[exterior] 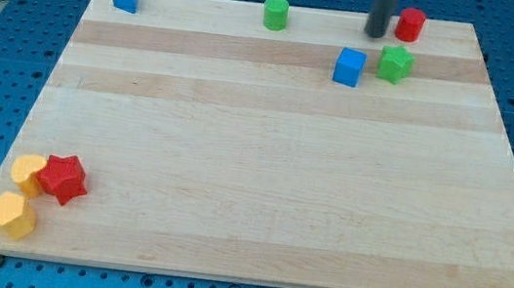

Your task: Push the arm towards the bottom

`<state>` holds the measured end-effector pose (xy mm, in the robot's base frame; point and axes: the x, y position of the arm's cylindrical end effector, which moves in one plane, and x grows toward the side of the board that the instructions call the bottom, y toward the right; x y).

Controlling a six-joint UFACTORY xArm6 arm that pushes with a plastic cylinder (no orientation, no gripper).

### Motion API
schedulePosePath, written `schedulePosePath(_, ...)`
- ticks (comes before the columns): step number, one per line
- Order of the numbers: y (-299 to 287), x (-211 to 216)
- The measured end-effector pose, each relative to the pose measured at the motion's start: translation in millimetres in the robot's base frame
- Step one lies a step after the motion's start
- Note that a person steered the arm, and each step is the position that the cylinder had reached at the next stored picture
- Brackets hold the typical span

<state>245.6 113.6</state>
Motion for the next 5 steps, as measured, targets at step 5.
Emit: schedulePosePath(5,-98,199)
